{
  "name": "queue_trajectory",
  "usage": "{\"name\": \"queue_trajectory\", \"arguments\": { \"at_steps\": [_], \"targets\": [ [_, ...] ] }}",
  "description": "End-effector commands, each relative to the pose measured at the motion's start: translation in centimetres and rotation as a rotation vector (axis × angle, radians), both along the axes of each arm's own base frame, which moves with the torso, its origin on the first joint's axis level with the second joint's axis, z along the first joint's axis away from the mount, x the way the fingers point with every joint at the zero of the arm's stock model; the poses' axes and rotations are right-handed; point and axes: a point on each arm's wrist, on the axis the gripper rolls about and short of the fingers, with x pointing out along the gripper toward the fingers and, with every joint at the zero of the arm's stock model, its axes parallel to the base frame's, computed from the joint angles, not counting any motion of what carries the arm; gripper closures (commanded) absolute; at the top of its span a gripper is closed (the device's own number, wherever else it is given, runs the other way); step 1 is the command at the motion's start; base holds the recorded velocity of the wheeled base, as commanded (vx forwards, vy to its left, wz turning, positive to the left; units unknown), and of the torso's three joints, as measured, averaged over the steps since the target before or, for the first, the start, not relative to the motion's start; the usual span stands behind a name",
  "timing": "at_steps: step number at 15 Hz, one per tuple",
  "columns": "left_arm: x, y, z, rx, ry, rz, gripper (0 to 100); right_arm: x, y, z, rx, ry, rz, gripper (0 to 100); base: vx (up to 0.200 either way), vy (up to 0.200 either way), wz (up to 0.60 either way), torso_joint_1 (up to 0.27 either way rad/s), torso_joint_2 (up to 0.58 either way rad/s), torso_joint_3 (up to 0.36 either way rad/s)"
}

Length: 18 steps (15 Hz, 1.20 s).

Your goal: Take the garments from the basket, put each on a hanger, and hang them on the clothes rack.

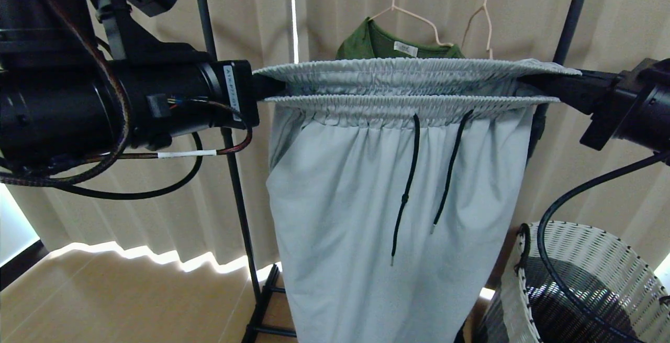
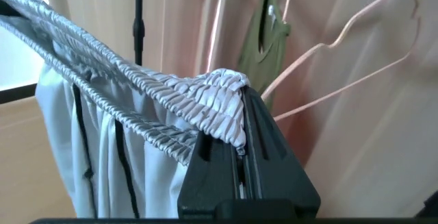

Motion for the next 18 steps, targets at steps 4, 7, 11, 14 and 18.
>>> {"name": "queue_trajectory", "arguments": {
  "at_steps": [4,7,11,14,18],
  "targets": [
    [0.6,-0.8,-0.7,0.019,0.014,0.004,100,-1.5,-0.6,0.3,0.006,-0.020,0.002,100,0.000,0.000,0.00,0.000,0.00,0.000],
    [2.2,-1.8,-0.7,0.024,0.013,0.043,100,-3.9,-1.4,-0.2,0.008,-0.029,0.017,100,0.000,0.000,0.00,0.000,0.00,0.000],
    [3.6,-2.7,-1.3,0.035,0.028,0.054,100,-5.2,-1.6,-0.8,-0.007,-0.009,0.114,100,0.000,0.000,0.00,0.000,0.00,0.000],
    [3.8,-2.9,-1.4,0.037,0.031,0.054,100,-6.1,-1.7,-1.2,-0.016,0.008,0.201,100,0.000,0.000,0.00,0.000,0.00,0.000],
    [3.5,-2.5,-1.6,0.044,0.042,0.056,100,-5.3,-1.4,-2.2,-0.037,0.054,0.221,100,0.000,0.000,0.00,0.000,0.00,0.000]
  ]
}}
